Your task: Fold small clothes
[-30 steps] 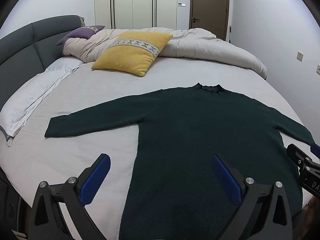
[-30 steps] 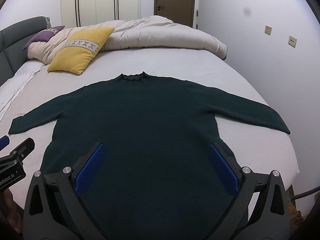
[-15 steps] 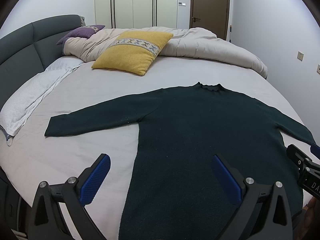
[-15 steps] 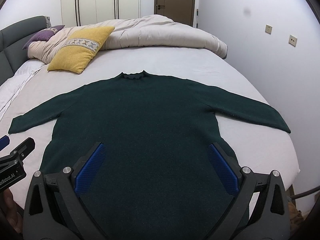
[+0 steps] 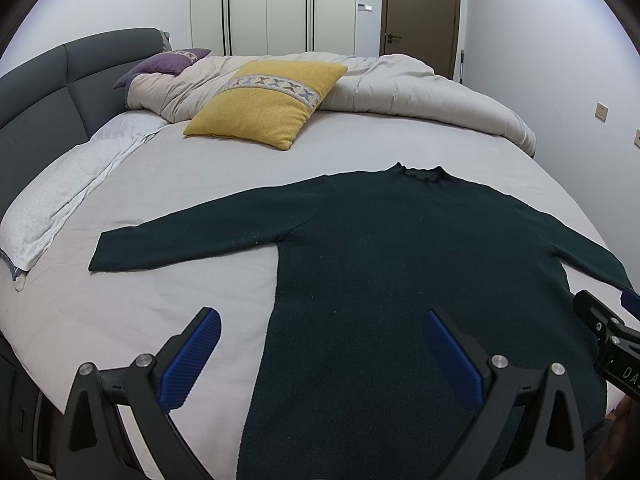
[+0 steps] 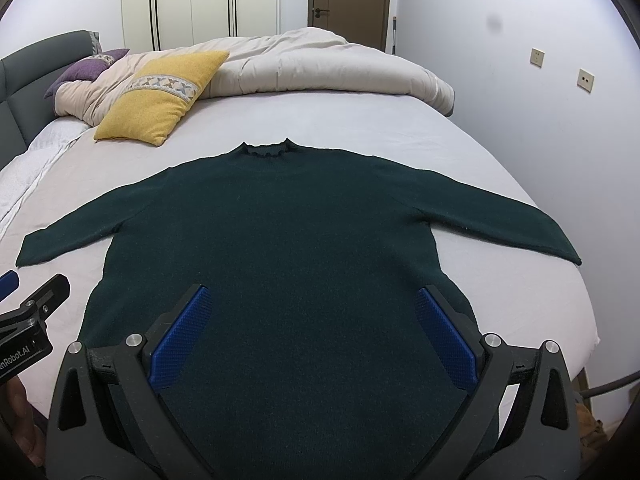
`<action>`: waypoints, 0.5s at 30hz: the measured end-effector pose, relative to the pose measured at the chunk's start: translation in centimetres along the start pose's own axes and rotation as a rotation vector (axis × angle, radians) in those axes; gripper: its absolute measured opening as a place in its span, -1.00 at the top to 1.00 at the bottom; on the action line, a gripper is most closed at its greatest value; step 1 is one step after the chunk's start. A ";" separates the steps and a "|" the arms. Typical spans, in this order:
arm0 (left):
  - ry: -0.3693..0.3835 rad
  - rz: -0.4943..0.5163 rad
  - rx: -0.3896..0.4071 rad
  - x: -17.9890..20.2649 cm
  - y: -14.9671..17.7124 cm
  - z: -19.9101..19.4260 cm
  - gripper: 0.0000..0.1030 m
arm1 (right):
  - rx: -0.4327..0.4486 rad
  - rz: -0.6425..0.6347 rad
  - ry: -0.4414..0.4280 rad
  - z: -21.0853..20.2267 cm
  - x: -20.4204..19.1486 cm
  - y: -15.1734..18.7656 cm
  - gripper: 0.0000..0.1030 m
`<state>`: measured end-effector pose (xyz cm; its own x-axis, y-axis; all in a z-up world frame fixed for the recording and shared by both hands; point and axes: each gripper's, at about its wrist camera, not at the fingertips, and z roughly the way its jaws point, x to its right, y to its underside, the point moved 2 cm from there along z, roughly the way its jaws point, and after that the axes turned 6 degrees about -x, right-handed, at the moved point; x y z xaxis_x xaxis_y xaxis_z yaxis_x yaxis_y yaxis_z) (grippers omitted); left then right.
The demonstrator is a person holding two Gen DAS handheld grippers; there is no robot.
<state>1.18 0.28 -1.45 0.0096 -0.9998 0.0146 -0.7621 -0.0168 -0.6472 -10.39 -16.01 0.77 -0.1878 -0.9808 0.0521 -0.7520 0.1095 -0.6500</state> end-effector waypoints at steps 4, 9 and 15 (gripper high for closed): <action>0.000 0.000 0.000 0.0 0.0 0.0 -1.00 | -0.001 0.001 -0.002 0.1 0.0 0.0 -1.00; 0.001 -0.001 -0.001 0.0 0.0 0.0 -1.00 | -0.002 0.001 -0.002 0.1 0.0 0.0 -1.00; 0.000 0.000 -0.001 0.0 0.0 0.0 -1.00 | -0.002 0.001 -0.001 0.1 0.0 0.0 -1.00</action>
<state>1.22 0.28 -1.47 0.0097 -0.9998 0.0144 -0.7629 -0.0167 -0.6463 -10.34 -16.01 0.70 -0.1878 -0.9809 0.0503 -0.7532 0.1109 -0.6484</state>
